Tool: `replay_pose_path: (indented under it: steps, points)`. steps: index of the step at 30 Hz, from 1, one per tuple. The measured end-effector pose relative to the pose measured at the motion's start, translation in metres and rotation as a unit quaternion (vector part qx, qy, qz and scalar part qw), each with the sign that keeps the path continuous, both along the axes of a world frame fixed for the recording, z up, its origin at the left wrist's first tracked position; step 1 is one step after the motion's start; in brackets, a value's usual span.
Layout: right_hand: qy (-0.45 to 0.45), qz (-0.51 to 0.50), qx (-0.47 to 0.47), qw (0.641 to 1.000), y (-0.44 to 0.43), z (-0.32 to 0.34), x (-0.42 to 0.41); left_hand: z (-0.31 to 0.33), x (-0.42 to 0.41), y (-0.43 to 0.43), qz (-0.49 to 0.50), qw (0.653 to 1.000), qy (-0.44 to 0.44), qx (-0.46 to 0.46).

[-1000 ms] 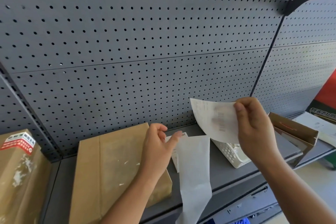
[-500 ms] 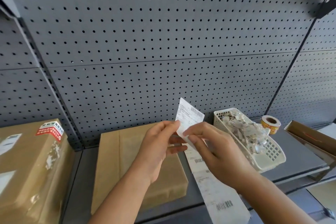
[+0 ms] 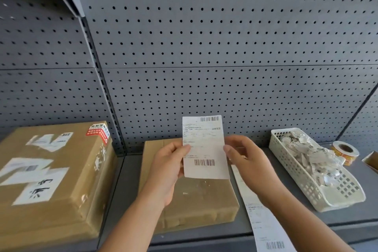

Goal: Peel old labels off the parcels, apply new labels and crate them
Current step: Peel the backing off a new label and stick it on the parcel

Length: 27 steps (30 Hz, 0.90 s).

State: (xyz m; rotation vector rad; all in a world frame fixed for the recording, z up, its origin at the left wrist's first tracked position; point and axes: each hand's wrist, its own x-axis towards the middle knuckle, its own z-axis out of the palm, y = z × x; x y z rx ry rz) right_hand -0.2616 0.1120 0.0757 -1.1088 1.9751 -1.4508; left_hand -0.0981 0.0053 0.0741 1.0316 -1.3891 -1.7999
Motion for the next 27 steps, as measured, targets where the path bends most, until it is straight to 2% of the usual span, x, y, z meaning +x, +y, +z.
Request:
replay_pose_path:
  steps: [3,7,14,19,27]
  points:
    - [-0.114,0.034,0.044,0.992,-0.015,-0.006,0.006,-0.008,0.013,-0.005,0.011,1.000,-0.013,-0.001]
    - [-0.141,0.060,0.071,0.986,-0.032,-0.013,0.018,-0.015,0.026,-0.010,0.021,0.999,-0.038,-0.013]
    - [-0.071,0.064,0.132,0.987,-0.055,-0.032,0.027,-0.035,0.044,-0.026,0.047,0.982,-0.144,-0.116]
    - [0.013,0.048,0.158,0.986,-0.063,-0.046,0.026,-0.052,0.045,-0.036,0.032,0.946,-0.246,-0.211]
    - [0.147,0.030,0.202,0.968,-0.071,-0.056,0.025,-0.058,0.034,-0.040,0.016,0.900,-0.341,-0.272]
